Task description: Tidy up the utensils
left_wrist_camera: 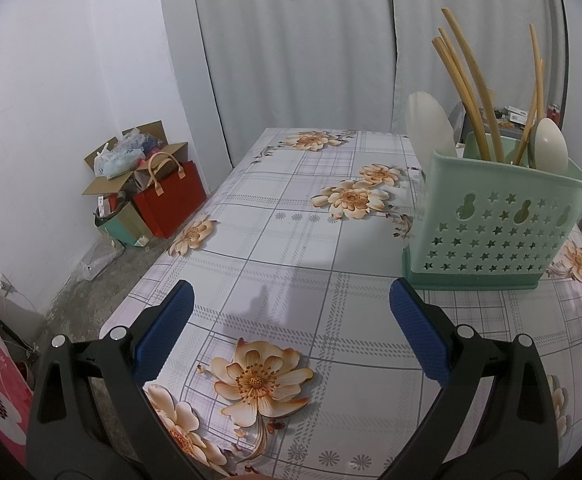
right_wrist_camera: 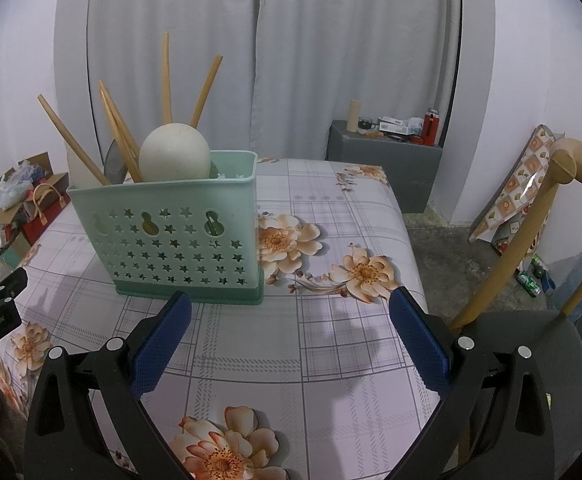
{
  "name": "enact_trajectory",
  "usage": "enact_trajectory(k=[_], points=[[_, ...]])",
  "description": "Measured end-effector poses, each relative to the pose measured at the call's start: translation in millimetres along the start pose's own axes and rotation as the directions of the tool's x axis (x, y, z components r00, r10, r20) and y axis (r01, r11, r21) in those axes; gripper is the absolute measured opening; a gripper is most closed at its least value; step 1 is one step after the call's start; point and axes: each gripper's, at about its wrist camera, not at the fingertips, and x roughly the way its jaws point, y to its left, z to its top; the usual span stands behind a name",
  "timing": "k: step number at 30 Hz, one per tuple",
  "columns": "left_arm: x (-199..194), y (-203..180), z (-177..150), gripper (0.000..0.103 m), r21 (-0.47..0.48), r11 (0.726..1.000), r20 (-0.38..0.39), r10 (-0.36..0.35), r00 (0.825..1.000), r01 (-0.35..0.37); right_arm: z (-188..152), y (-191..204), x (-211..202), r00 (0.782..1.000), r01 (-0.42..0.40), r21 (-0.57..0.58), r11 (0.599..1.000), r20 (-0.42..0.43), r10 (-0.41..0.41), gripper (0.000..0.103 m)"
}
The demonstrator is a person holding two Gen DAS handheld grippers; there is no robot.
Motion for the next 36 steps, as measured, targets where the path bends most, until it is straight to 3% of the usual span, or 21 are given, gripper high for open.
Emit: enact_trajectory(k=[36], points=[[1.2,-2.4,-3.5,0.094,0.003,1.000,-0.005,-0.006,1.000,0.006,-0.9,-0.7,-1.2,1.000,-0.003,0.002,1.000,0.000,0.003,0.096]])
